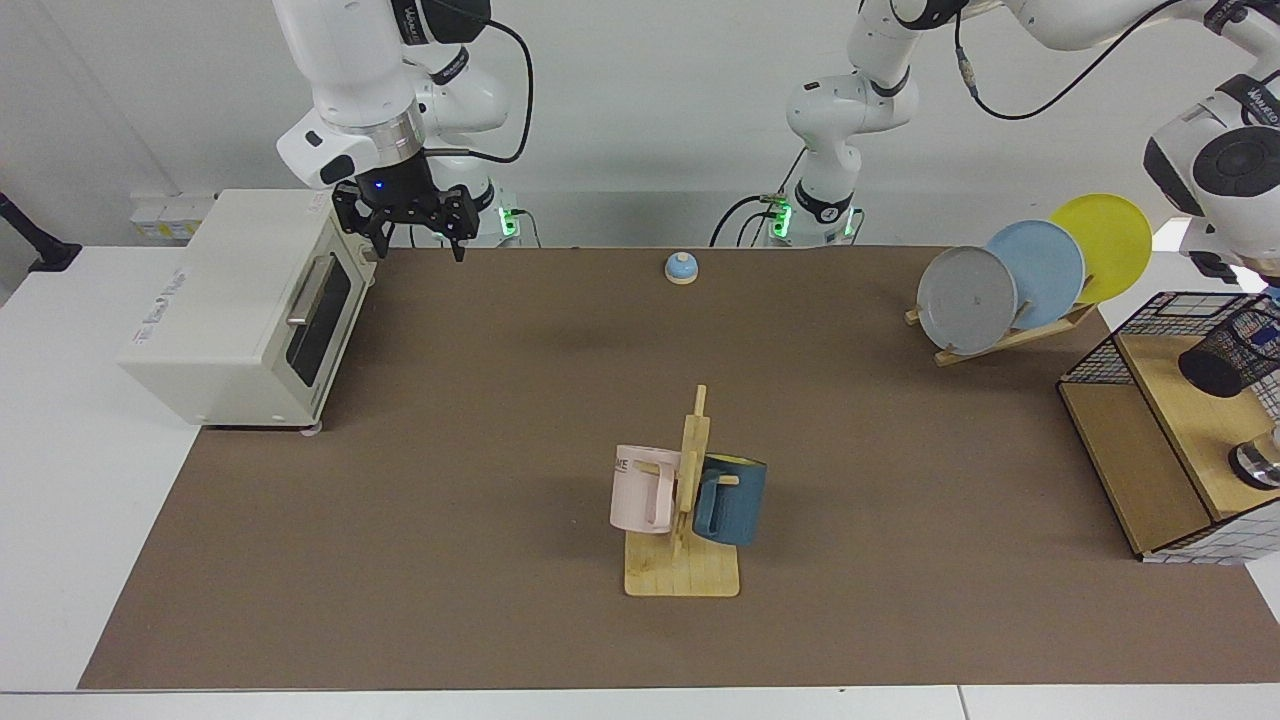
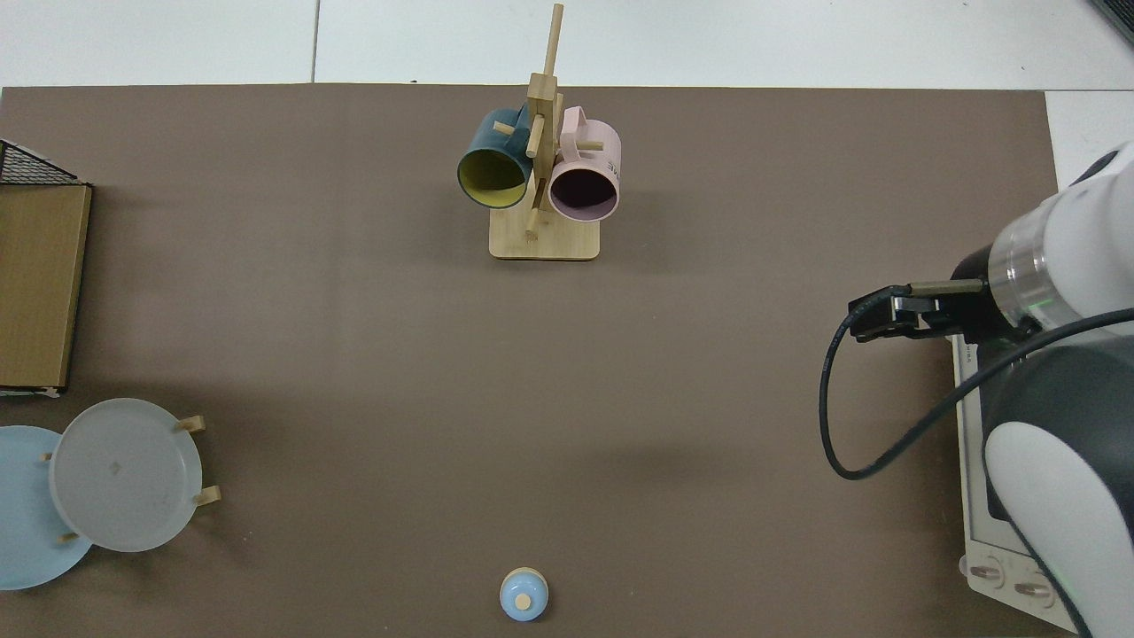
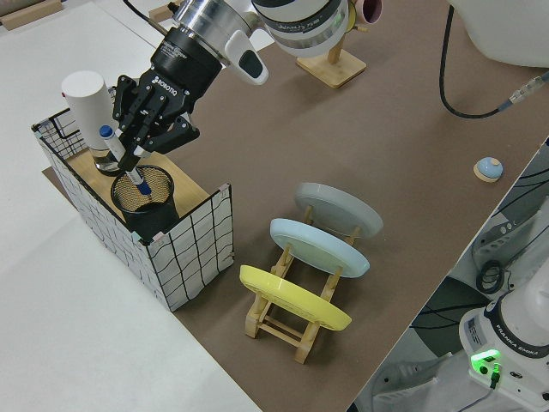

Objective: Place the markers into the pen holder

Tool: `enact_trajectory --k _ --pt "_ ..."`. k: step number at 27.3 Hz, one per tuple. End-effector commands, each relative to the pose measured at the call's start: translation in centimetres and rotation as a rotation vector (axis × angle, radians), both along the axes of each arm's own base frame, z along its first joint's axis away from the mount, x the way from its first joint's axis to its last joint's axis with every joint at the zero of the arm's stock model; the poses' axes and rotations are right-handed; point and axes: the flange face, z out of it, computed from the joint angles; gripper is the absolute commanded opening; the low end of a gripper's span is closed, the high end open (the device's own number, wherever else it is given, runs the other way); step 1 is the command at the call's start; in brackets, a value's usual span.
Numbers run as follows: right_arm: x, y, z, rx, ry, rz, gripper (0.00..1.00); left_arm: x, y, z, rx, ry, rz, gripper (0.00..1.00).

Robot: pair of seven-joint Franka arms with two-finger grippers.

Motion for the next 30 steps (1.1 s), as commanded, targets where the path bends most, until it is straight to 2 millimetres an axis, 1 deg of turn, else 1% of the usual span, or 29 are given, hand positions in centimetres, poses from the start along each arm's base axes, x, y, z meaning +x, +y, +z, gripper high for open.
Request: enact_trajectory --k 1,3,9,13,30 --pt "-0.3 -0.4 0.1 0.008 -0.008 0.013 1.0 -0.5 0.5 -1.3 -0.043 -0.022 -0.005 0.0" --pt "-0.3 -0.4 0.1 0.008 -0.008 0.013 1.0 -0.6 0.6 -1.9 -0.049 -0.016 -0.005 0.0" --pt "-0.3 -0.4 0.0 0.006 -0.007 0.013 1.0 -0.7 0.7 -2.5 -0.062 -0.012 -0.02 0.0" --pt "-0.3 -0.4 0.1 0.008 -0.008 0.012 1.0 -1.0 0.7 -3.6 -0.106 -0.011 -0.001 0.0" --pt "-0.3 -0.4 0.1 0.008 -0.008 0.013 1.0 -1.3 1.2 -4.4 -0.128 -0.008 -0.013 0.0"
